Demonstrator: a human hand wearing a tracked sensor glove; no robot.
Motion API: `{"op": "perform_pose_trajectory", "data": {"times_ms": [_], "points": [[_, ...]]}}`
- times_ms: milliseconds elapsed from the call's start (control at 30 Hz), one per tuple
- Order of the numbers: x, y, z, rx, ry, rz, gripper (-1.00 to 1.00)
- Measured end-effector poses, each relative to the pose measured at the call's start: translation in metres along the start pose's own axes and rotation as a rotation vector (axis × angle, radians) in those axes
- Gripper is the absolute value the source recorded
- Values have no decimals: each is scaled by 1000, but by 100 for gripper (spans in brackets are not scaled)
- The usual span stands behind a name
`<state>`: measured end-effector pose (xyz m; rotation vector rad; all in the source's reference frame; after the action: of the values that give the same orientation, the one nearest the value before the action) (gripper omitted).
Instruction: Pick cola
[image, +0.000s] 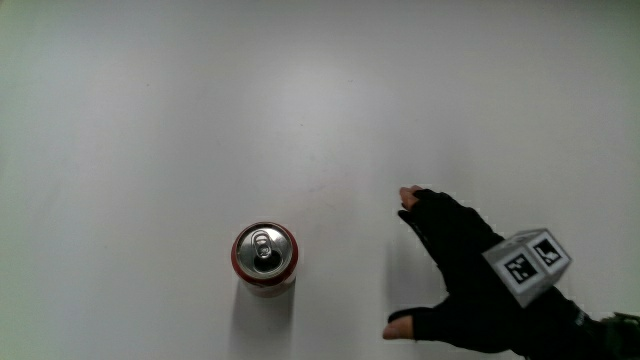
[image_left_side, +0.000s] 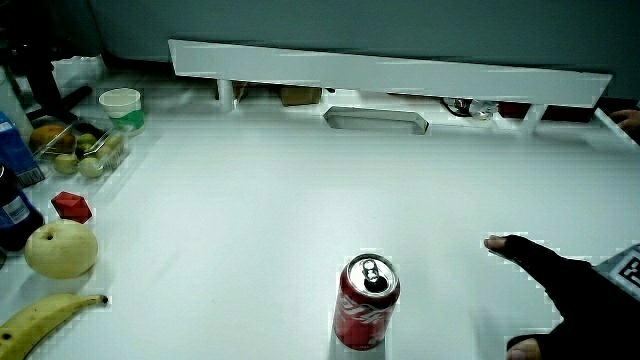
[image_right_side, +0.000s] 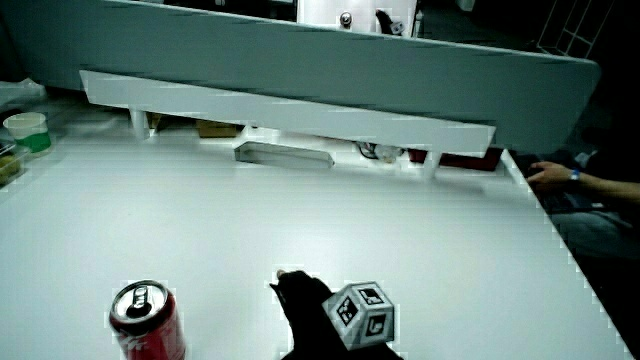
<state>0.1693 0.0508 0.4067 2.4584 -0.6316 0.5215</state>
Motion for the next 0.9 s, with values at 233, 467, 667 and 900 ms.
{"op": "perform_pose_trajectory", "data": {"times_ms": [233, 467, 667, 900], "points": [[-28, 24, -1, -26, 47, 45, 0], [-44, 44, -9, -43, 68, 85, 0], [-60, 60, -15, -50, 92, 124, 0], [-69, 72, -23, -15, 134, 162, 0]]}}
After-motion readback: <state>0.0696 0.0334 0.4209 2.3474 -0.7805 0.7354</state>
